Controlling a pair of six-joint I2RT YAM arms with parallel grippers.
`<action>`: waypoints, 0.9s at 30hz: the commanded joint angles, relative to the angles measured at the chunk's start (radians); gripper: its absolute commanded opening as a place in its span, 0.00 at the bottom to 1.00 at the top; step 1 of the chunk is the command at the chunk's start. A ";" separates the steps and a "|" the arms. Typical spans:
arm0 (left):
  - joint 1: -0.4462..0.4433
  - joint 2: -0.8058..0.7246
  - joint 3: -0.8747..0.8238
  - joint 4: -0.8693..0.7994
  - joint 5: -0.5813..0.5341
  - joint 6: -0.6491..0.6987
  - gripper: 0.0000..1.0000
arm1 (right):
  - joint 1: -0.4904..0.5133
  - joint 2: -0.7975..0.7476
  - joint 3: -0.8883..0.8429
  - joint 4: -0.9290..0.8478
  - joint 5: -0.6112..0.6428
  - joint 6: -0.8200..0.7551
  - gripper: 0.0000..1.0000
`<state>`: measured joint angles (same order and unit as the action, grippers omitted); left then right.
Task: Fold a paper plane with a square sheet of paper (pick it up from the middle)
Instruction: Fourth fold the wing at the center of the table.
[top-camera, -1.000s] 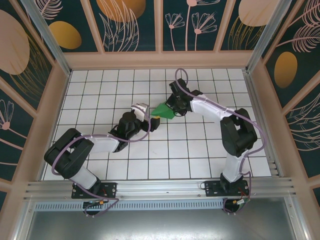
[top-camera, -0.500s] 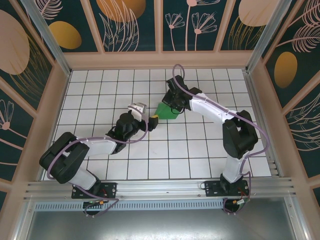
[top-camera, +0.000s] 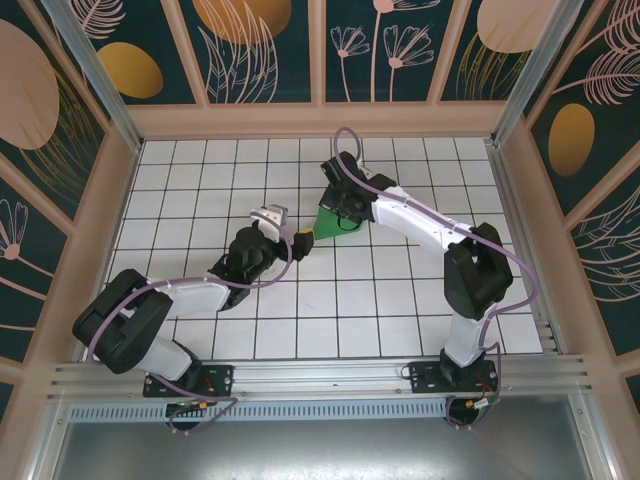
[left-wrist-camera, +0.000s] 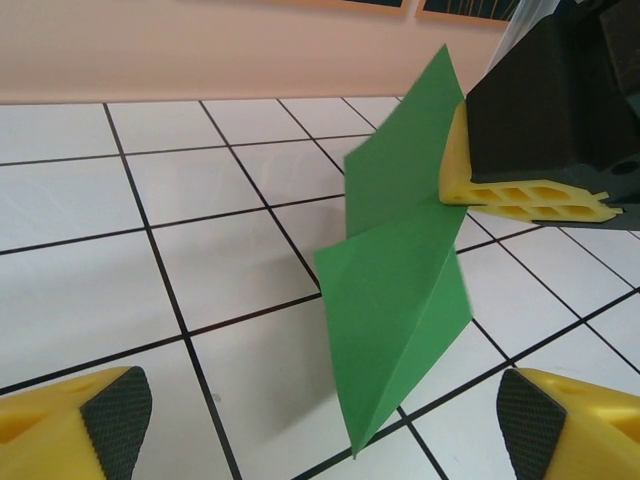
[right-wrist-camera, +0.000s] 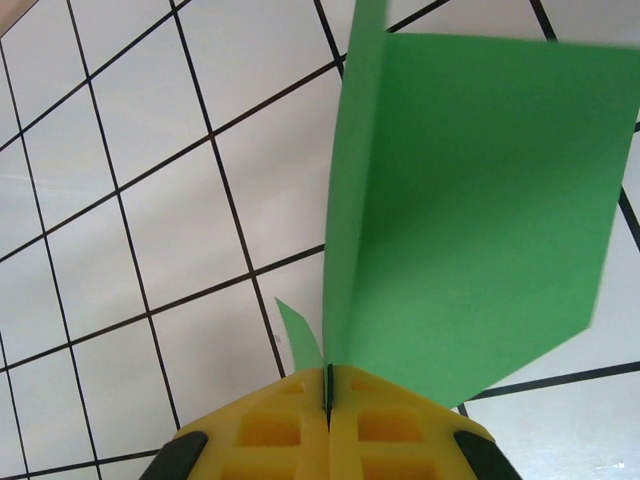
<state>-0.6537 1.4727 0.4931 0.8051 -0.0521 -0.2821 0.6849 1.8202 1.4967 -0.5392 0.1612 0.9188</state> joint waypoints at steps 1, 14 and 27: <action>-0.001 -0.025 -0.020 0.031 0.027 -0.014 0.92 | 0.006 -0.045 -0.019 -0.025 0.012 0.030 0.00; -0.002 0.118 0.024 0.054 0.193 0.048 0.87 | -0.070 -0.019 -0.229 0.125 -0.300 0.201 0.00; -0.050 0.344 0.137 0.110 0.228 0.180 0.78 | -0.103 0.015 -0.233 0.103 -0.400 0.226 0.00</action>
<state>-0.6830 1.7836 0.5941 0.8795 0.1688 -0.1711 0.5877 1.8179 1.2732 -0.4294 -0.2005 1.1286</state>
